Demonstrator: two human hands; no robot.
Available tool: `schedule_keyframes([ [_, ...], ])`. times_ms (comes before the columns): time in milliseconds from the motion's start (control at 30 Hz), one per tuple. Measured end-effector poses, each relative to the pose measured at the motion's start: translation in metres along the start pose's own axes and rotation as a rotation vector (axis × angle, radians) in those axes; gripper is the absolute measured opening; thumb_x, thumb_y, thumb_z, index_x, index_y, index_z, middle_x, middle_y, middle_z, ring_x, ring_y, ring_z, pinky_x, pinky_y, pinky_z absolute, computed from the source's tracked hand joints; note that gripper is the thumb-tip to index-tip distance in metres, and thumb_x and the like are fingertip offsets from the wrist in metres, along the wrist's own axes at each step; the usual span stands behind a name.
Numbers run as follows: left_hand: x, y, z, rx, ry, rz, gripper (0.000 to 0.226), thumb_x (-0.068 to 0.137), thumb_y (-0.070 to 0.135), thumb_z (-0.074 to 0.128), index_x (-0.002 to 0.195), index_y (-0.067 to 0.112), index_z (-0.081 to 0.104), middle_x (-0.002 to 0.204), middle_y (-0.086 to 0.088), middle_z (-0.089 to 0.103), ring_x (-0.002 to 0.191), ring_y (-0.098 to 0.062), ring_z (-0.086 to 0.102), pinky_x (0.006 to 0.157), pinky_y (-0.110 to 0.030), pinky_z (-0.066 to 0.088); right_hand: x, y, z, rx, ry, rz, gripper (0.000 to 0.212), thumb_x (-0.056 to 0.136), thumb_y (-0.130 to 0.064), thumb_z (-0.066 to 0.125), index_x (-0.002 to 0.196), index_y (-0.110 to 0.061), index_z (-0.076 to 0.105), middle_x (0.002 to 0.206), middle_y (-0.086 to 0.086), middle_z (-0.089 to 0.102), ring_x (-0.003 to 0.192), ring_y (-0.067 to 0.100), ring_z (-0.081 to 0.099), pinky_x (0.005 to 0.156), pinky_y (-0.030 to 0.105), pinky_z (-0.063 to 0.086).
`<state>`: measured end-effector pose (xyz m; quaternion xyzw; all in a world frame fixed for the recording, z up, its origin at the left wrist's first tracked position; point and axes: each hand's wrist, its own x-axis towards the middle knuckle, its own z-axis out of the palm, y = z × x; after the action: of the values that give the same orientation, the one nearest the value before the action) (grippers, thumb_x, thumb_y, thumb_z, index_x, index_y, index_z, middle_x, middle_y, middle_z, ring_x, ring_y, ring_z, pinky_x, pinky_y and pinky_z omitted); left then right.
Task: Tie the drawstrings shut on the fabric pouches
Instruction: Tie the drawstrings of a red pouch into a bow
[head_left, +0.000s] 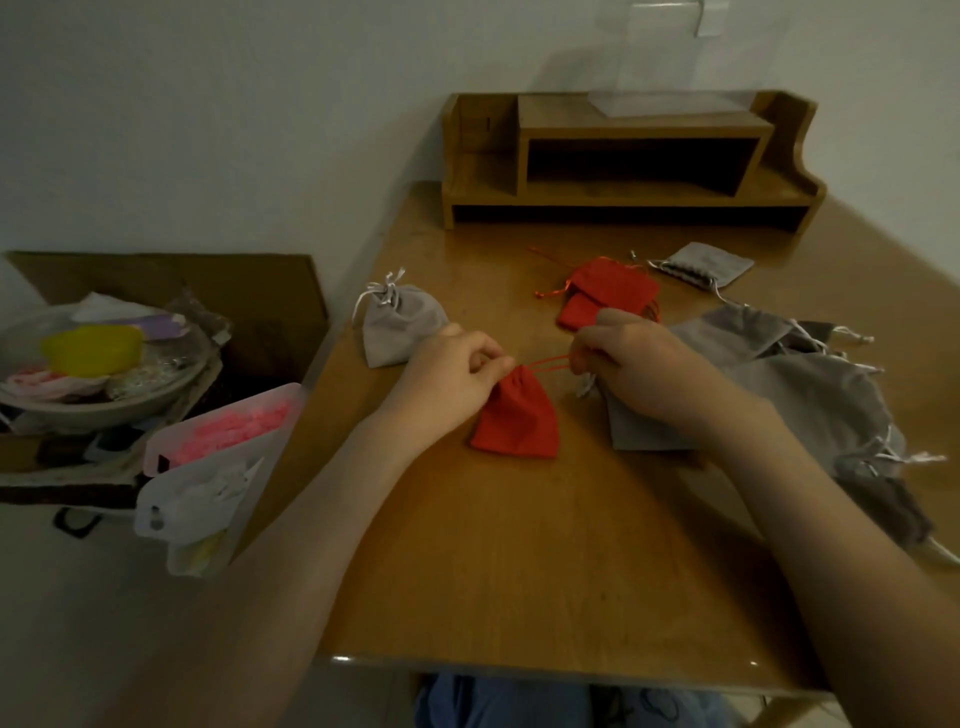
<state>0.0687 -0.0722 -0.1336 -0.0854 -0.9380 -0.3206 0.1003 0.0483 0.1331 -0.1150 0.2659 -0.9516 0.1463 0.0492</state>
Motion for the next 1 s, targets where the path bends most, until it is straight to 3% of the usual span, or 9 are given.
schedule_keyframes([
  [100, -0.001, -0.002, 0.000, 0.034, -0.015, 0.057, 0.017, 0.094, 0.028, 0.058, 0.095, 0.014, 0.067, 0.083, 0.012, 0.037, 0.072, 0.001, 0.041, 0.066, 0.000, 0.030, 0.003, -0.001, 0.005, 0.040, 0.010, 0.027, 0.016, 0.095, -0.004, 0.042, 0.090, -0.015, 0.052, 0.100, 0.007, 0.051, 0.095, 0.027, 0.052, 0.083, 0.038, 0.042],
  [200, -0.004, -0.001, -0.001, 0.104, -0.031, 0.076, 0.019, 0.093, 0.036, 0.057, 0.085, 0.019, 0.058, 0.090, 0.008, 0.035, 0.074, -0.002, 0.040, 0.067, -0.009, 0.030, 0.002, -0.006, 0.007, 0.228, -0.004, 0.086, 0.017, 0.098, 0.000, 0.034, 0.099, -0.015, 0.042, 0.092, 0.003, 0.054, 0.077, 0.016, 0.052, 0.059, 0.015, 0.039],
  [267, -0.005, -0.003, 0.000, 0.158, 0.000, 0.095, 0.027, 0.093, 0.041, 0.055, 0.078, 0.018, 0.054, 0.095, 0.004, 0.035, 0.078, -0.006, 0.039, 0.074, -0.014, 0.027, 0.001, -0.009, 0.005, 0.324, -0.002, 0.106, 0.018, 0.099, -0.002, 0.031, 0.104, -0.015, 0.043, 0.083, 0.000, 0.053, 0.069, 0.012, 0.050, 0.051, 0.009, 0.037],
  [433, -0.003, 0.002, -0.007, 0.000, 0.124, -0.048, 0.049, 0.092, 0.043, 0.055, 0.057, 0.013, 0.039, 0.078, 0.002, 0.039, 0.066, -0.006, 0.039, 0.064, -0.020, 0.023, 0.001, -0.012, 0.000, 0.597, 0.019, 0.183, 0.020, 0.100, -0.003, 0.033, 0.109, -0.009, 0.050, 0.079, 0.007, 0.048, 0.062, 0.011, 0.041, 0.054, 0.017, 0.033],
  [500, -0.001, 0.007, -0.013, -0.385, 0.056, -0.215, 0.044, 0.091, 0.040, 0.059, 0.059, 0.015, 0.043, 0.067, 0.001, 0.044, 0.058, -0.008, 0.042, 0.060, -0.024, 0.029, 0.000, -0.012, -0.003, 0.723, 0.043, 0.194, 0.020, 0.096, -0.002, 0.038, 0.103, -0.010, 0.055, 0.085, 0.009, 0.048, 0.071, 0.015, 0.041, 0.064, 0.027, 0.034],
  [600, 0.000, 0.017, -0.022, -1.155, -0.016, -0.396, 0.019, 0.089, 0.023, 0.061, 0.073, 0.015, 0.055, 0.069, 0.001, 0.063, 0.050, -0.005, 0.046, 0.043, -0.016, 0.034, -0.002, -0.016, -0.011, 0.855, 0.062, 0.204, 0.021, 0.091, 0.003, 0.039, 0.091, -0.008, 0.057, 0.074, 0.008, 0.042, 0.062, 0.008, 0.039, 0.057, 0.021, 0.031],
  [733, 0.002, 0.017, -0.023, -1.556, -0.109, -0.344, 0.030, 0.070, 0.028, 0.069, 0.048, 0.016, 0.052, 0.065, -0.002, 0.064, 0.040, -0.002, 0.041, 0.033, -0.011, 0.030, -0.002, -0.018, -0.012, 0.920, 0.051, 0.214, 0.019, 0.092, 0.005, 0.038, 0.091, -0.004, 0.055, 0.066, 0.006, 0.036, 0.055, 0.008, 0.033, 0.048, 0.018, 0.027],
  [833, 0.000, 0.013, -0.022, -1.583, -0.239, -0.249, 0.025, 0.062, 0.028, 0.079, 0.068, 0.011, 0.061, 0.068, -0.001, 0.057, 0.051, -0.004, 0.049, 0.044, -0.013, 0.042, 0.000, -0.016, -0.009, 1.025, 0.101, 0.216, 0.016, 0.092, 0.006, 0.042, 0.096, -0.004, 0.054, 0.071, 0.009, 0.043, 0.057, 0.009, 0.038, 0.052, 0.020, 0.030],
  [1000, -0.002, 0.020, -0.014, -1.294, -0.202, -0.196, 0.023, 0.090, 0.002, 0.052, 0.109, 0.011, 0.061, 0.071, 0.002, 0.062, 0.061, -0.003, 0.051, 0.053, -0.013, 0.042, -0.004, -0.017, -0.015, 1.227, 0.114, 0.000, 0.013, 0.093, 0.005, 0.047, 0.094, -0.007, 0.053, 0.069, 0.004, 0.058, 0.062, 0.012, 0.054, 0.059, 0.021, 0.044],
])
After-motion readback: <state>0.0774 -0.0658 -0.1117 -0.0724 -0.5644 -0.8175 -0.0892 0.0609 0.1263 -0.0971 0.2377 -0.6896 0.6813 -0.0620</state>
